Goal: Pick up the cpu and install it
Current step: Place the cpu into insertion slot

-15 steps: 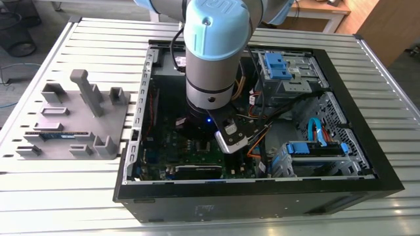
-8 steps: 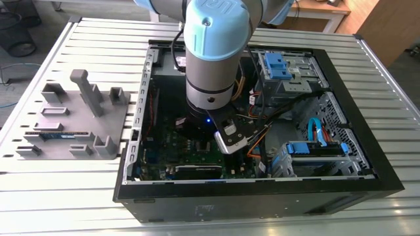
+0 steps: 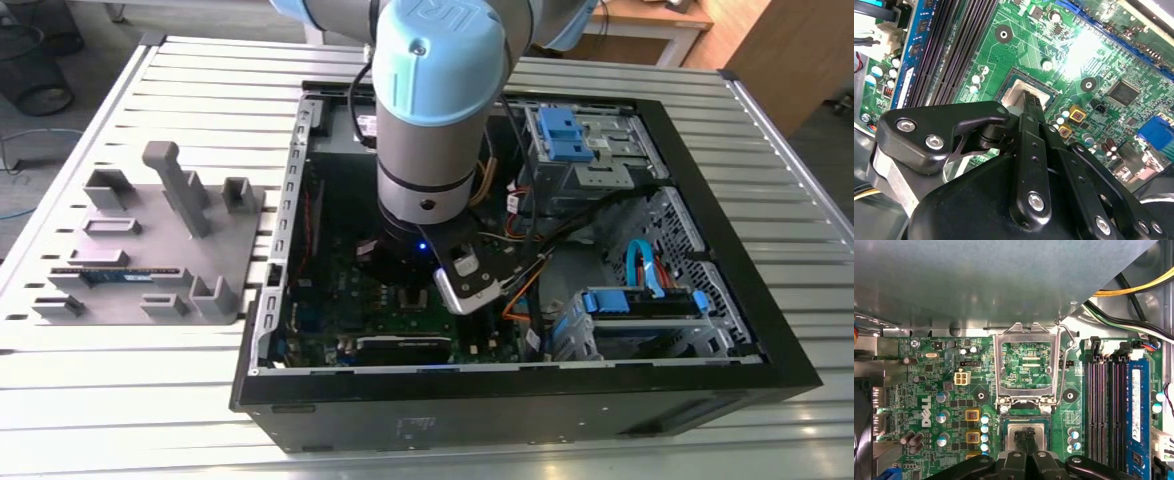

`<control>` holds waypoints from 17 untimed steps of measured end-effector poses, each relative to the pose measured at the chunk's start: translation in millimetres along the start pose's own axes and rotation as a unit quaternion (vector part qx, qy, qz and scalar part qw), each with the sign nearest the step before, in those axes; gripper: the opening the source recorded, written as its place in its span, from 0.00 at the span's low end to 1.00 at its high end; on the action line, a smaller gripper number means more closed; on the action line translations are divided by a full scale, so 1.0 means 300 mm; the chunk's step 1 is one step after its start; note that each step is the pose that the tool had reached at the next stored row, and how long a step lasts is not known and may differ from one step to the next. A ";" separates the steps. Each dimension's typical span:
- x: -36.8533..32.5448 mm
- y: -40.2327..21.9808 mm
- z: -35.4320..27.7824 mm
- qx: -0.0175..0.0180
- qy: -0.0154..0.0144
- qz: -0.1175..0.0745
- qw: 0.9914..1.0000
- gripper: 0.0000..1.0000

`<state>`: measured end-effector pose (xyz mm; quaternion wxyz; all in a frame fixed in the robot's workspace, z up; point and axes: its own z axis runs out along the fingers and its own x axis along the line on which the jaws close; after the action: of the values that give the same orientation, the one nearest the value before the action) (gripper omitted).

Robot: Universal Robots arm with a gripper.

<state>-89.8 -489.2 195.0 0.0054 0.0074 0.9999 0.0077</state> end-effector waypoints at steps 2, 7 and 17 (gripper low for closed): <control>0.000 0.000 0.000 0.000 0.000 0.000 1.000 0.11; 0.000 0.000 0.004 0.000 0.000 0.000 1.000 0.11; 0.000 0.000 0.004 0.000 0.000 0.000 1.000 0.11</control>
<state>-89.8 -489.1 193.7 0.0054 0.0074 0.9999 0.0075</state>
